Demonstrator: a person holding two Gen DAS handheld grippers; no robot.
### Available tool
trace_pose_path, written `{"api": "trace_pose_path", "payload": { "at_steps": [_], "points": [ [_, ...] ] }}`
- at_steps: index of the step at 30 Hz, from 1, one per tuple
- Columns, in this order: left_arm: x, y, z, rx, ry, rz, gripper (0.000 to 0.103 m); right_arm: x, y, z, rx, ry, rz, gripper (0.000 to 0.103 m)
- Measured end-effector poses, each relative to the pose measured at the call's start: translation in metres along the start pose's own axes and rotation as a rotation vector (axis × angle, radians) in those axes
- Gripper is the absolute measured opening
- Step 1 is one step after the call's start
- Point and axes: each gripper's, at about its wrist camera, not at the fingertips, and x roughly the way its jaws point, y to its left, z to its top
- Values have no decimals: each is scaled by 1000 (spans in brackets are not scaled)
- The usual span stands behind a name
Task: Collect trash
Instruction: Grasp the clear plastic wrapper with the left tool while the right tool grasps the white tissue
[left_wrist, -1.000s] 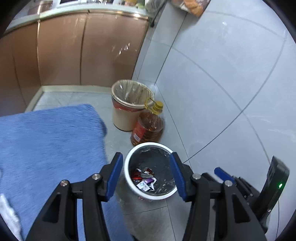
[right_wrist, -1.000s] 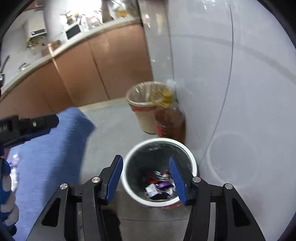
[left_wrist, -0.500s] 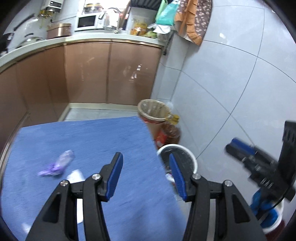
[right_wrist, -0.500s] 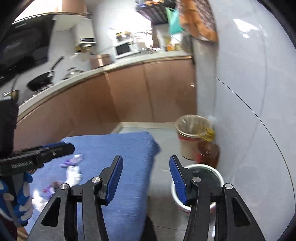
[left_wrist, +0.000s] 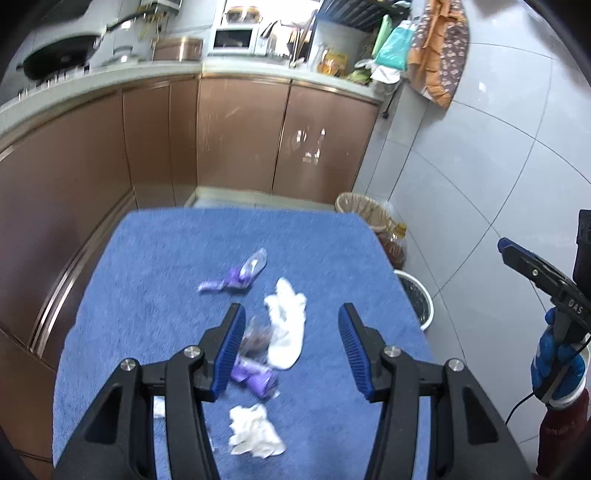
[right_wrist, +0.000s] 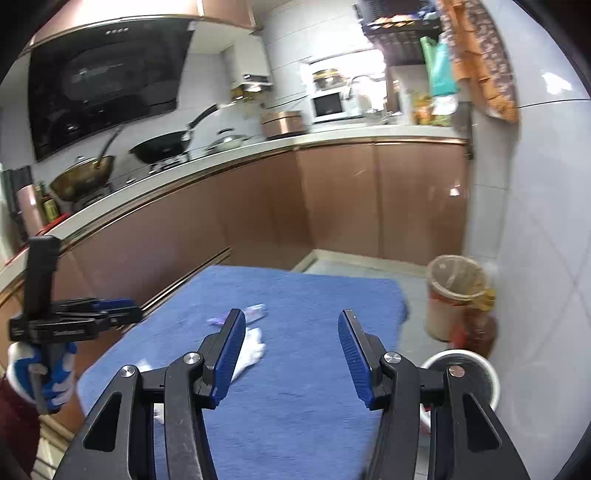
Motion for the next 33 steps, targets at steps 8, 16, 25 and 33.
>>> {"api": "trace_pose_path", "payload": {
  "at_steps": [8, 16, 25, 33],
  "points": [
    [58, 25, -20, 17, 137, -18, 50, 40, 32, -16, -30, 111, 78, 50],
    [117, 40, -24, 57, 229, -2, 50, 81, 33, -37, -24, 215, 81, 50],
    [166, 62, -31, 71, 311, 4, 39, 147, 35, -47, -7, 329, 108, 50],
    [181, 98, -30, -12, 288, 7, 6, 210, 40, -56, 5, 423, 146, 50]
  ]
}}
